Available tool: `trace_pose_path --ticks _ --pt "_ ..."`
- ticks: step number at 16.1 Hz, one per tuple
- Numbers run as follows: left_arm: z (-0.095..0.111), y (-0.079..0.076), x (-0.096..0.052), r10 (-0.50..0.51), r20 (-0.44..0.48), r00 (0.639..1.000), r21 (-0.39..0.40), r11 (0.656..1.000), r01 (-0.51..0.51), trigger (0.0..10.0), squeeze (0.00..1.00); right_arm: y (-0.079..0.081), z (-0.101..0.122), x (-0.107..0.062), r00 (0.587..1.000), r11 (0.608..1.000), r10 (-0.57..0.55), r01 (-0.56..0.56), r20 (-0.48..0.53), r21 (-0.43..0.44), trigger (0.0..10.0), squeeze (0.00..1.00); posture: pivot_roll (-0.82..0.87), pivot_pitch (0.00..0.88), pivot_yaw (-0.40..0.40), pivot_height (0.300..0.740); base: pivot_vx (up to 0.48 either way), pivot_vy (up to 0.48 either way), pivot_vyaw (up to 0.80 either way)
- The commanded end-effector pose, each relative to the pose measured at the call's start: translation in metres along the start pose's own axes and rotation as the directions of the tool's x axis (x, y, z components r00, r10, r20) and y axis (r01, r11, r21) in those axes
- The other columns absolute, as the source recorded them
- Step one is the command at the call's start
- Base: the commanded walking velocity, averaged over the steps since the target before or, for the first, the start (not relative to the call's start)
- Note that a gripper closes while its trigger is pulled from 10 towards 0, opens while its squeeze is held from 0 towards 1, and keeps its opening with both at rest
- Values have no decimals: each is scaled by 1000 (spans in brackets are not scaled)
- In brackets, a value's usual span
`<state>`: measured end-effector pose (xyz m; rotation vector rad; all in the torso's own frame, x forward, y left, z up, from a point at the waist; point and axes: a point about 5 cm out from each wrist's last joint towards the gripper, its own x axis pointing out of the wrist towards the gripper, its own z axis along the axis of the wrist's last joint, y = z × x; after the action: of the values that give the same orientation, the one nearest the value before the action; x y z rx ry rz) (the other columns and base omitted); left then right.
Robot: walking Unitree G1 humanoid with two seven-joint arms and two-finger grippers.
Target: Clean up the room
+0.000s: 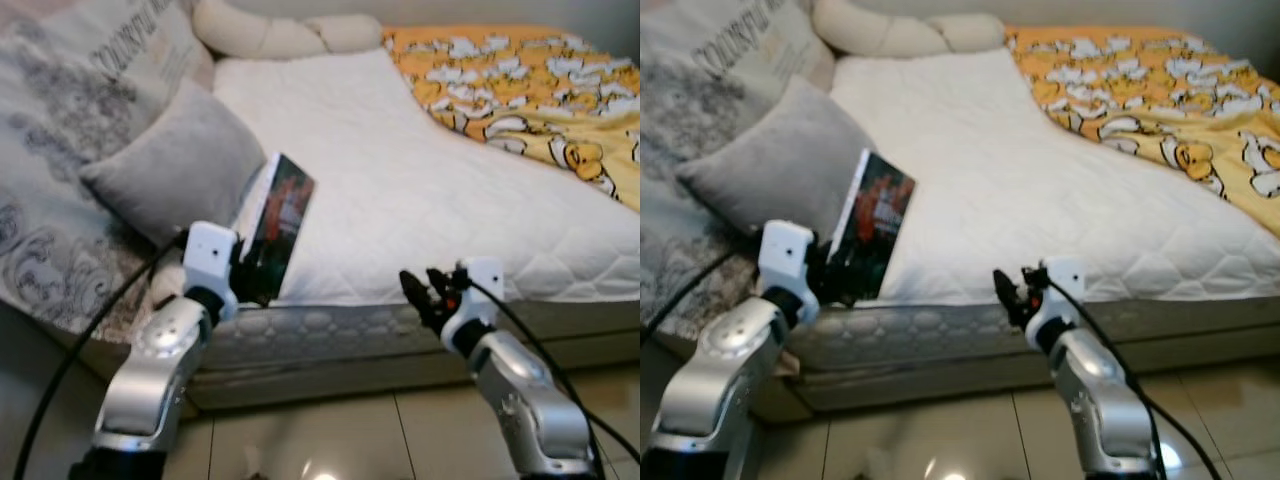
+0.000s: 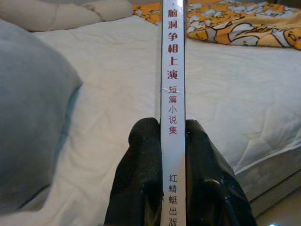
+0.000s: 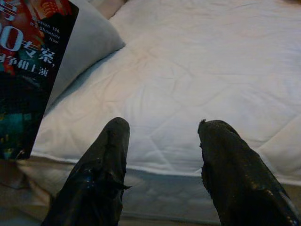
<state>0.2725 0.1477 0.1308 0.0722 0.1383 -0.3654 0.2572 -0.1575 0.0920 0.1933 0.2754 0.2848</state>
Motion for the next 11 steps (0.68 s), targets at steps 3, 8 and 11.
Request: trace_pose_path --ticks 3,8,11 --pt "10 3 1 5 42 999 18 1000 -6 10000 0 1 2 2 1000 1000 3 -3 0 6 10000 0 32 0 30 740 252 0 0" --pt "10 2 4 0 45 999 12 1000 0 10000 0 -1 3 2 1000 1000 -3 3 2 2 10000 0 28 0 31 740 288 0 0" --pt "10 2 5 -2 46 999 10 1000 2 10000 0 -2 4 2 1000 1000 -4 4 6 3 10000 0 24 0 33 740 305 0 0"
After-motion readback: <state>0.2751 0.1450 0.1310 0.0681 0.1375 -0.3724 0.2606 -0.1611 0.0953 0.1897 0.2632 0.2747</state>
